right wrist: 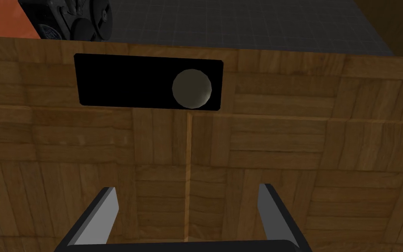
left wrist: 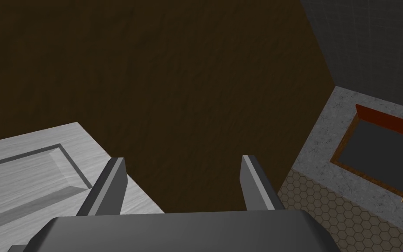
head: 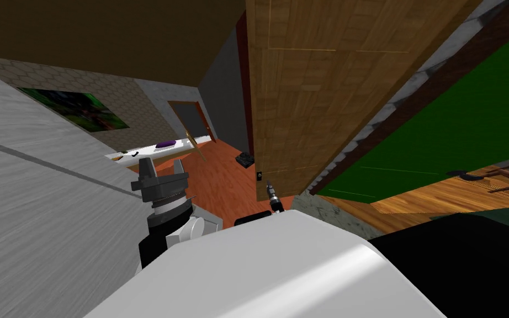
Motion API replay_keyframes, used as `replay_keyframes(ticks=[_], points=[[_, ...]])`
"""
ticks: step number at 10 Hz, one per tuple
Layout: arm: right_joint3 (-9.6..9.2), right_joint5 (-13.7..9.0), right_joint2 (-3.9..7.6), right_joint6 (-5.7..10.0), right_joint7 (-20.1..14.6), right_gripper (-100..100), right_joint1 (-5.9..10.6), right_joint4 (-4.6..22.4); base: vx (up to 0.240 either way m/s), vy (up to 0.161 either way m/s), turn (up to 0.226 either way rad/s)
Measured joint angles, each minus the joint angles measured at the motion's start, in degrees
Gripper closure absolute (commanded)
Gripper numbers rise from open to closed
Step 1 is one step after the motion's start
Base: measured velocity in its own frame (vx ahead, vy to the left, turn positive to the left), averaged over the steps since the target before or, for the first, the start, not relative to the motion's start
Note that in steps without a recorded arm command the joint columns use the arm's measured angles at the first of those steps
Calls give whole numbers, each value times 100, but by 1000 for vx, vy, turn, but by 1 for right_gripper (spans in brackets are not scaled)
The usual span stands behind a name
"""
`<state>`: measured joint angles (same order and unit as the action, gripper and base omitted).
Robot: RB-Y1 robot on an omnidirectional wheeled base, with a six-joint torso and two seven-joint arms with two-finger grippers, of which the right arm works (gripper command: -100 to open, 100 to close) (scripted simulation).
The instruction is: Push the door open
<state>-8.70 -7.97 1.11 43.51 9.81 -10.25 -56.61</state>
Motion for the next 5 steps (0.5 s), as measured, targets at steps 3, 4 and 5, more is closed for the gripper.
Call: replay_keyframes(ticks=[3, 4, 5], points=[[31, -12, -44, 81, 12, -100, 42, 91, 210, 21, 26], [42, -17, -91, 103, 13, -100, 56, 114, 197, 43, 16], [45, -18, -166, 116, 17, -100, 37, 101, 206, 25, 18]])
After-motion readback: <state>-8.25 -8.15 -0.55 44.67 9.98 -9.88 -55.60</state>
